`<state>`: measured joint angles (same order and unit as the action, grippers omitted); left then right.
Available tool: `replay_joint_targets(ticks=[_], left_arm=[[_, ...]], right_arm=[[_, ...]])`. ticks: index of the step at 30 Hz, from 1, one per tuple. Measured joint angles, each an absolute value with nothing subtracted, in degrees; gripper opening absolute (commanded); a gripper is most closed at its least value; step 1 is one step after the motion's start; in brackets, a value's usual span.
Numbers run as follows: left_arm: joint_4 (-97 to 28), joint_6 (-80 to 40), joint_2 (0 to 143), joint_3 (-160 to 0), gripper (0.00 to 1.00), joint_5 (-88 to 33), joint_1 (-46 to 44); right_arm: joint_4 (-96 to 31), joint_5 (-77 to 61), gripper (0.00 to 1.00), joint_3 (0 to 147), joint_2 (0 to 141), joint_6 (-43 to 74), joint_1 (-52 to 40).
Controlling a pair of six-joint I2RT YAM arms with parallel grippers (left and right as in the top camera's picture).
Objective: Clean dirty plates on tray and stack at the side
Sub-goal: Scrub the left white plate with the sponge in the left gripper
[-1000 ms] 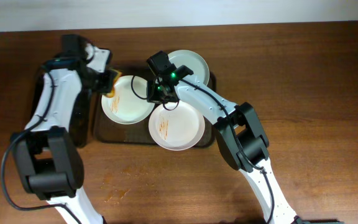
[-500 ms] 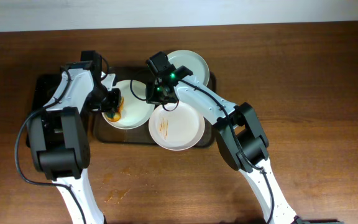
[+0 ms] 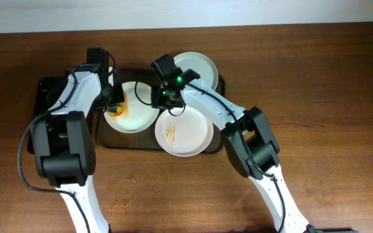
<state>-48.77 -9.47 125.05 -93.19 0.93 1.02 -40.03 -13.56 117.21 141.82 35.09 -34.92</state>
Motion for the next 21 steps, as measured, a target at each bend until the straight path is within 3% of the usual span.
replay_joint_targets(ticks=[4,6,11,16,21], left_arm=[[-55.9,-1.7,125.0,-93.5,0.01,-4.8,1.6],[-57.8,5.5,125.1,-93.4,0.01,-13.4,2.0],[-50.1,9.1,125.2,-92.8,0.01,-22.4,1.5],[-41.3,0.6,125.2,-92.7,0.01,-12.3,1.4],[-49.4,-6.2,125.2,-93.4,0.01,-5.0,1.4]], right_arm=[[-40.2,-13.6,0.04,117.2,141.8,34.6,-35.0],[-40.2,-13.6,0.04,117.2,141.8,34.5,-35.0],[-40.2,-13.6,0.04,117.2,141.8,34.7,-35.0],[-40.1,-13.5,0.04,117.2,141.8,34.9,-35.0],[-40.1,-13.6,0.04,117.2,141.8,34.8,-35.0]])
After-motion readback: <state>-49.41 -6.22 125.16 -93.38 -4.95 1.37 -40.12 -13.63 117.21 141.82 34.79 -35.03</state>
